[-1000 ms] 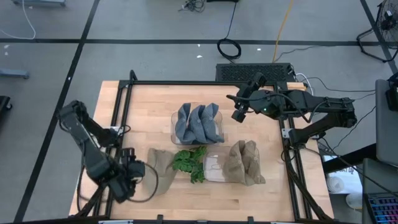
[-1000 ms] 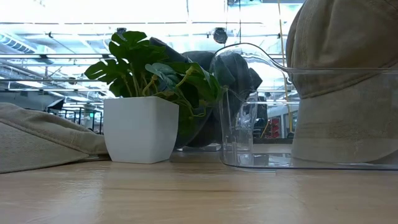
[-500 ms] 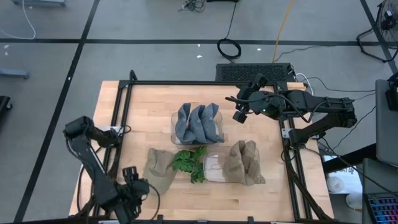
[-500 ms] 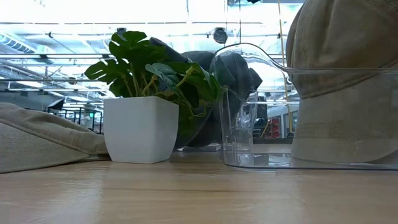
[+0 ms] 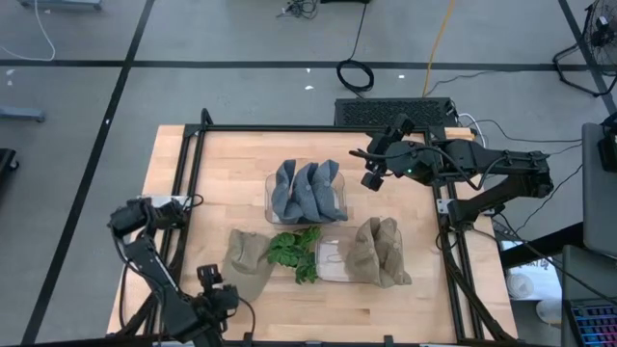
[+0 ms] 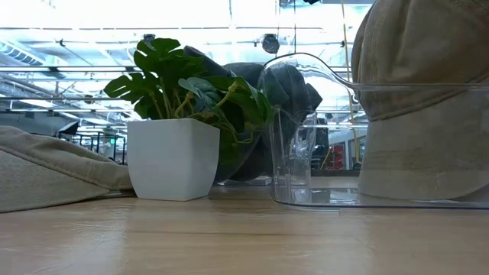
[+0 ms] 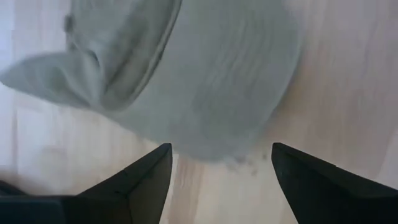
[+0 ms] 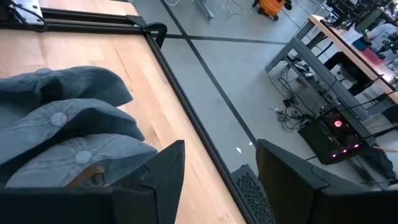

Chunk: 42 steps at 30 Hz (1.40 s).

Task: Pick & Place hat
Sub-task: Put the brown cap into the bottom transparent bin

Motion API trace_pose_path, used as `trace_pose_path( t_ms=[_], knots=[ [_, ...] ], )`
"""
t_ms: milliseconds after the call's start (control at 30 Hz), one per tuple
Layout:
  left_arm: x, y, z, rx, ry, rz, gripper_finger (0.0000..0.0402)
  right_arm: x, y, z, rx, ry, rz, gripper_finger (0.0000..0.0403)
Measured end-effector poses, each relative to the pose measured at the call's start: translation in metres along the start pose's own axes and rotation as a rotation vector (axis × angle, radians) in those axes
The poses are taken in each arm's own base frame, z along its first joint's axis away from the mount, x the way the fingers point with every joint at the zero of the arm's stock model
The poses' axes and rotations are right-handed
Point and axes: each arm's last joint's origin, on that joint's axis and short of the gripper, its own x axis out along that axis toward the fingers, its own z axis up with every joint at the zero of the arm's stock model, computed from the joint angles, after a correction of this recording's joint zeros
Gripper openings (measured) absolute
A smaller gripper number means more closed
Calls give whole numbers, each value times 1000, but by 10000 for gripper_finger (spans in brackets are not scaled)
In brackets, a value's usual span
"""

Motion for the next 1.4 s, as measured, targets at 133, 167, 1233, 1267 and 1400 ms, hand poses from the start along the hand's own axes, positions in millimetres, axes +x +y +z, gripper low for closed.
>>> trace_pose_path(
  t_ms=[133, 167, 1233, 1267, 1400],
  knots=[
    [3, -6, -1, -5, -50, 5, 282, 0, 0, 0, -24, 0, 0, 187],
    [5, -8, -2, 5, -50, 4, 282, 0, 0, 0, -24, 1, 0, 187],
    [61, -10, 9, 28, -136, 352, 279, -1, 8, -3, 74, 46, 268, 187],
    [64, -8, 9, 20, -127, 362, 272, -1, 8, -3, 72, 47, 279, 187],
    [74, -1, 7, 5, -78, 392, 199, -1, 9, -3, 72, 47, 286, 184]
  ],
)
